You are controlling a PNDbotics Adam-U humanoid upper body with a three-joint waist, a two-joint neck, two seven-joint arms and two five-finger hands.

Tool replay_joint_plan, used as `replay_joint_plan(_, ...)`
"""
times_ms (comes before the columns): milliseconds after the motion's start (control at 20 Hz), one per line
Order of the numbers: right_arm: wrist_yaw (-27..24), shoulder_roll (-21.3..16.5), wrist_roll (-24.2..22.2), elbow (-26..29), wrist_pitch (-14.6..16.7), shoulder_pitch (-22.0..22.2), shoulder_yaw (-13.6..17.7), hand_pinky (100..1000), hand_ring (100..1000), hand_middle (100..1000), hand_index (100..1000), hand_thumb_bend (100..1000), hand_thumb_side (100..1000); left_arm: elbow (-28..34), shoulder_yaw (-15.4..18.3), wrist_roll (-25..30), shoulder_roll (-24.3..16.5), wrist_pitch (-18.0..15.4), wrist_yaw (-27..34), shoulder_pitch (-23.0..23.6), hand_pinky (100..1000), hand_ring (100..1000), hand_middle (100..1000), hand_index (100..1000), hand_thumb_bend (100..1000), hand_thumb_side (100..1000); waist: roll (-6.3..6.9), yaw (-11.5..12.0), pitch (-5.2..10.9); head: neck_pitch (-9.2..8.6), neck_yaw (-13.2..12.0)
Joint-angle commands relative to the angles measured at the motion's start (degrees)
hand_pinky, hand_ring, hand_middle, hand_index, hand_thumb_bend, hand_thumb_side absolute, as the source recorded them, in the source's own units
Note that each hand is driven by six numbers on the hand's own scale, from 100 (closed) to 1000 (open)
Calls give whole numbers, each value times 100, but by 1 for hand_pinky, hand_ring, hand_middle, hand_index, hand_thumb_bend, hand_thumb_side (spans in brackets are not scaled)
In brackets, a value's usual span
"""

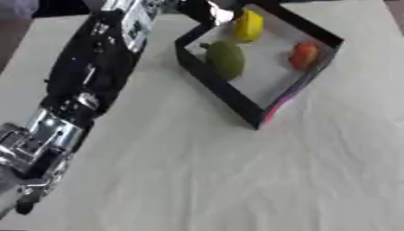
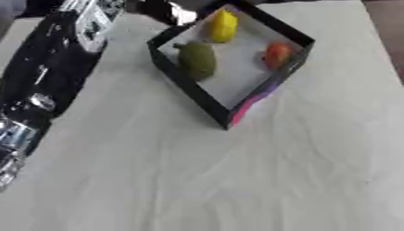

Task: Pick up objects on the table and place them in the box.

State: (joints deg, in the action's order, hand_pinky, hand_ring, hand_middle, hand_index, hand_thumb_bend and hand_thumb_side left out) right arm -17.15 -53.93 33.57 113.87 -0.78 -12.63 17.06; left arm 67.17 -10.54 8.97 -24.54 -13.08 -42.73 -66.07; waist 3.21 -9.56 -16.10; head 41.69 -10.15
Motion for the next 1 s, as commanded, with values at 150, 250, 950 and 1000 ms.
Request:
replay_joint_plan(150,109,-251,122,72,111,193,221,895,812,693,815,100,132,1675,713,-566,-1274,1086,2646,462,872,836,820,902,100,611,-34,130,175,84,190)
replay_joint_plan(250,169,-207,177,72,104,323,260,895,812,692,815,100,139,2406,976,-1014,-1800,1400,3717,915,873,831,817,898,100,638,-40,221,164,74,305)
replay_joint_plan(950,489,370,639,72,71,1068,471,893,808,687,814,100,200,4241,2478,-2729,-2915,733,7682,4986,875,815,812,888,164,748,-327,698,68,57,1053)
replay_joint_plan(1000,496,441,661,72,62,1091,470,893,808,686,814,100,209,4264,2543,-2676,-2808,669,7723,5135,872,813,813,889,168,748,-349,714,62,61,1108)
